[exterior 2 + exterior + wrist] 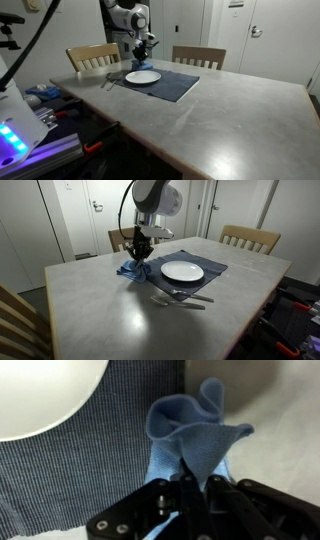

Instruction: Pick up the blue cloth and wipe the white plate.

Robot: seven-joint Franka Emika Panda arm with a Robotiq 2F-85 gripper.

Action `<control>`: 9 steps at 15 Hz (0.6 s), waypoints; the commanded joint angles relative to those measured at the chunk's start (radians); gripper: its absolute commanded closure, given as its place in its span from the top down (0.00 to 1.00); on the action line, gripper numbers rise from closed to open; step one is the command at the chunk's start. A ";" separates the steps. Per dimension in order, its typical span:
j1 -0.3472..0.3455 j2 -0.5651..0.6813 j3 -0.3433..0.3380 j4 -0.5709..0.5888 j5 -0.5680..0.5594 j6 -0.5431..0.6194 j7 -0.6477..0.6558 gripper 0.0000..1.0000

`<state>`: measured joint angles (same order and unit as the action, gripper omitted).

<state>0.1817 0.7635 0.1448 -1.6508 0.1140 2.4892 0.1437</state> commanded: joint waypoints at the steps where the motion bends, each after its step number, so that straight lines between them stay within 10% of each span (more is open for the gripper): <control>1: -0.011 0.003 0.006 -0.039 0.010 0.045 -0.038 0.02; 4: -0.014 -0.004 0.010 -0.053 0.008 0.056 -0.051 0.02; 5: -0.014 -0.015 0.008 -0.058 0.002 0.052 -0.058 0.32; 9: -0.002 -0.075 -0.019 -0.082 -0.036 0.000 -0.053 0.54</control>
<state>0.1803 0.7582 0.1418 -1.6786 0.0981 2.5192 0.1087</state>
